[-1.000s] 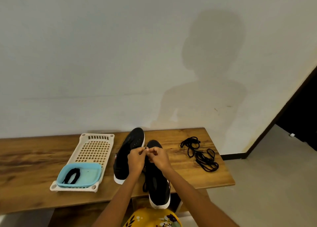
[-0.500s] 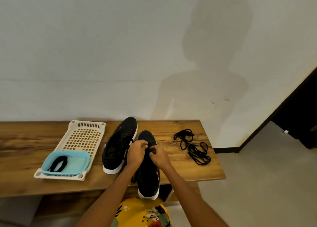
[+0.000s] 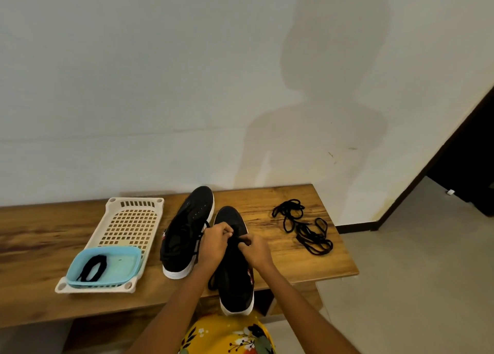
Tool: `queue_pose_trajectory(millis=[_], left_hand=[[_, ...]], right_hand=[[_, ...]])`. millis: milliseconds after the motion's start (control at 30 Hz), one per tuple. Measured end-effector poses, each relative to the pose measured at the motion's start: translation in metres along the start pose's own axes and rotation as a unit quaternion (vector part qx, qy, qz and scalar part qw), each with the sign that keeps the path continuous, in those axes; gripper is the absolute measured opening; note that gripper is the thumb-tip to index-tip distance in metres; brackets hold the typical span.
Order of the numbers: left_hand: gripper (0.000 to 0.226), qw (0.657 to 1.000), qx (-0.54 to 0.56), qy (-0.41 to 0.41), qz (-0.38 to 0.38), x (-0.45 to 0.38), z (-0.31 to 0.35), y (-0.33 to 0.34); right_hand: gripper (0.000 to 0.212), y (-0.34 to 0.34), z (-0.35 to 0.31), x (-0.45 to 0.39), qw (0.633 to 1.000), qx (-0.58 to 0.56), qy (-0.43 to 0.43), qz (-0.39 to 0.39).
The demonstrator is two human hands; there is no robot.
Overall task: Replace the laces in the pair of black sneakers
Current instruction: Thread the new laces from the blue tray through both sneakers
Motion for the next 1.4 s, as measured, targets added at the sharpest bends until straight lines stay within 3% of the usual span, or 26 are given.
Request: queue_pose_trajectory(millis=[200, 467, 667, 833, 1133, 1400], left_hand=[[0.016, 0.996, -0.093, 0.005, -0.002, 0.007, 0.004, 0.013], [0.011, 0.998, -0.002, -0.052, 0.035, 0.008, -0.005, 0.018], [0.013, 0.998, -0.028, -0.058, 0.024, 0.002, 0.003, 0.019], [0.011, 0.997, -0.056, -0.045, -0.011, -0.004, 0.002, 0.015], [0.02, 0.999, 0.007, -0.053, 0.005, 0.006, -0.019, 0.03], [0.008, 0.995, 0.072, -0.059, 0.023, 0.006, -0.014, 0.023]], right_hand=[[0.033, 0.0, 0.009, 0.003, 0.996, -0.084, 0.013, -0.013], [0.033, -0.003, 0.009, 0.003, 0.993, -0.108, -0.001, -0.043], [0.016, -0.004, 0.013, 0.003, 0.985, -0.163, 0.0, -0.057], [0.041, -0.007, 0.015, -0.006, 0.972, -0.219, 0.038, -0.072], [0.02, -0.007, 0.016, -0.01, 0.962, -0.259, 0.027, -0.078], [0.023, -0.002, 0.019, -0.016, 0.968, -0.24, 0.011, -0.075]])
Point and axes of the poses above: each hand's wrist, its own x-axis away from the middle knuckle, its own y-axis out of the palm, z = x × y, the point moved 3 cm from there along -x, towards the middle knuckle, and after that the axes turned 5 degrees about -z, right-handed, at the moved point
